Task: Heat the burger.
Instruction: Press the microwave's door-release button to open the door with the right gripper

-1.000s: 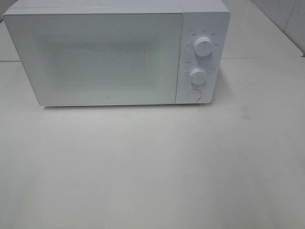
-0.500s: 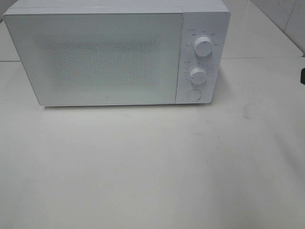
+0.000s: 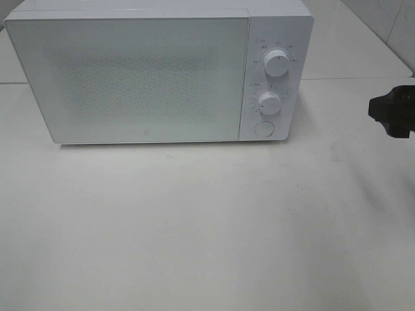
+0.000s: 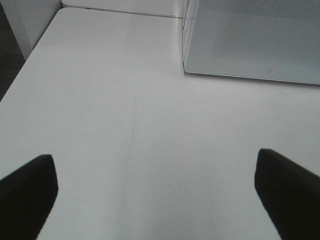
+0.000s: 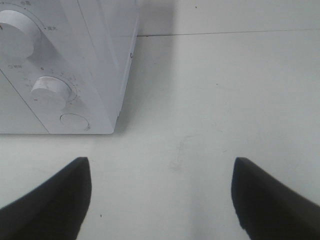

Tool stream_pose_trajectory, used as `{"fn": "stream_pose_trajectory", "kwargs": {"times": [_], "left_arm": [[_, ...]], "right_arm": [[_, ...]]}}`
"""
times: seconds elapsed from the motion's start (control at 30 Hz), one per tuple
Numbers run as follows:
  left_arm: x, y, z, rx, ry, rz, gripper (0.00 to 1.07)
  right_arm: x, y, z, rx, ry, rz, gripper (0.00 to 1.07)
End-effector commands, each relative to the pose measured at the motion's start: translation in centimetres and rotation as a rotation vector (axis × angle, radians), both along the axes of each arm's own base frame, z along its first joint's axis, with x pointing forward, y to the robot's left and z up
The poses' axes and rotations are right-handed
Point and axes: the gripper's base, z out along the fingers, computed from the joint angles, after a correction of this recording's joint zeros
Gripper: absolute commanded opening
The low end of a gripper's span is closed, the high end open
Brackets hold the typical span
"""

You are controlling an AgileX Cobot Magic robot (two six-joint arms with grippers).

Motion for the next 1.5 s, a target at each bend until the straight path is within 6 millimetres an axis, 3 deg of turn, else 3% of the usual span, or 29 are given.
{"fn": "stream_pose_trajectory", "kwargs": {"times": [0.03, 0.3, 0.57, 1.03, 1.13, 1.2, 1.5], "left_arm": [[-0.2, 0.0, 0.0, -0.007, -0.027, 0.0, 1.0], [-0.2, 0.0, 0.0, -0.007, -0.027, 0.0, 1.0], [-0.2, 0.0, 0.0, -0.007, -0.027, 0.0, 1.0], [-0.2, 0.0, 0.0, -0.007, -0.027, 0.0, 1.0], [-0.2, 0.0, 0.0, -0.007, -0.027, 0.0, 1.0], [-0.2, 0.0, 0.0, -0.007, -0.027, 0.0, 1.0], [-0.2, 0.0, 0.0, -0.007, -0.027, 0.0, 1.0]], "right_arm": [[0.0, 0.0, -0.7, 0.011, -0.053, 0.0, 0.75], [-0.5, -0.2, -3.9, 0.01, -0.156, -0.023, 0.75], [-1.0, 0.1, -5.4, -0.012, -0.176, -0.04, 0.75], [-1.1, 5.8, -7.8, -0.073, -0.203, -0.004, 0.75], [-1.0, 7.4, -8.2, -0.082, -0.192, 0.014, 0.75], [-0.5, 9.5, -8.6, -0.096, -0.181, 0.034, 0.75], [0.2, 12.4, -8.8, -0.106, -0.182, 0.062, 0.75]]}}
